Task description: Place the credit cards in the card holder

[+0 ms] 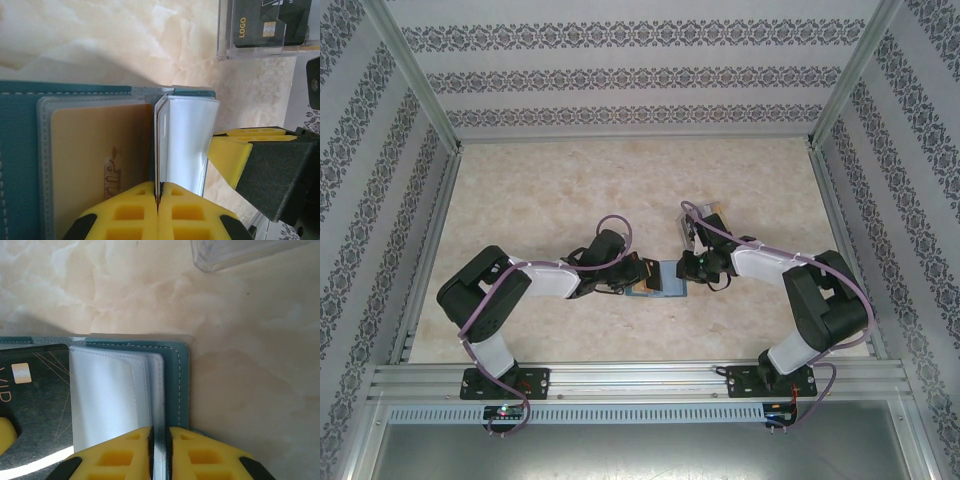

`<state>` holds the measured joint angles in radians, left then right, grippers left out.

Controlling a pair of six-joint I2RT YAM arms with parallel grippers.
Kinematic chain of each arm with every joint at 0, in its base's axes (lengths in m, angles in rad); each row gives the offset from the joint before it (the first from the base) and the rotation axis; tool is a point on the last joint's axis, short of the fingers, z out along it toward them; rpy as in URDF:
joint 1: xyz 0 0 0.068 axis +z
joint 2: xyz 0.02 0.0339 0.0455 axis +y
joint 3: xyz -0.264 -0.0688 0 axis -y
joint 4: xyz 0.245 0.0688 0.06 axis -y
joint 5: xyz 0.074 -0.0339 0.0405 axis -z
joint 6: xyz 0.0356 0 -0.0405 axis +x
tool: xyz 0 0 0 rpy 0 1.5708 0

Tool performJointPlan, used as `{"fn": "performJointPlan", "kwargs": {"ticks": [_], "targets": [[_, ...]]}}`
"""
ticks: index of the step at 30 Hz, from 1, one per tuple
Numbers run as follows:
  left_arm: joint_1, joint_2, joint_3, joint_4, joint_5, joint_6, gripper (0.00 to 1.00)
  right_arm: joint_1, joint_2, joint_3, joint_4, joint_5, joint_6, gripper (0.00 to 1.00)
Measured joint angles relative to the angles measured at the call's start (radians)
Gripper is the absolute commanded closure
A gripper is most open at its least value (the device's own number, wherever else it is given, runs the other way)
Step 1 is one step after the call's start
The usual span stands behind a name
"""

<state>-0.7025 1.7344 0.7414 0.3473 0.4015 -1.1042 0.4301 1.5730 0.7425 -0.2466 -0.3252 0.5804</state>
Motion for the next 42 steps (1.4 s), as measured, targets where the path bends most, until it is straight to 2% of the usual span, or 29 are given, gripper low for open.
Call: {"fn": "performJointPlan", "kwargs": {"ticks": [18, 29, 42], "targets": [[-0.006, -0.018, 0.032, -0.103, -0.007, 0.039, 1.00, 0.000, -0.011, -0.021, 0.021, 0.000, 0.018, 0.82], [-0.011, 0.040, 0.086, -0.098, 0.022, 0.050, 0.96, 0.000, -0.014, -0.026, 0.026, 0.000, 0.024, 0.82], [-0.011, 0.050, 0.117, -0.156, 0.024, 0.103, 1.00, 0.000, -0.015, -0.025, 0.019, 0.008, 0.026, 0.82]]}}
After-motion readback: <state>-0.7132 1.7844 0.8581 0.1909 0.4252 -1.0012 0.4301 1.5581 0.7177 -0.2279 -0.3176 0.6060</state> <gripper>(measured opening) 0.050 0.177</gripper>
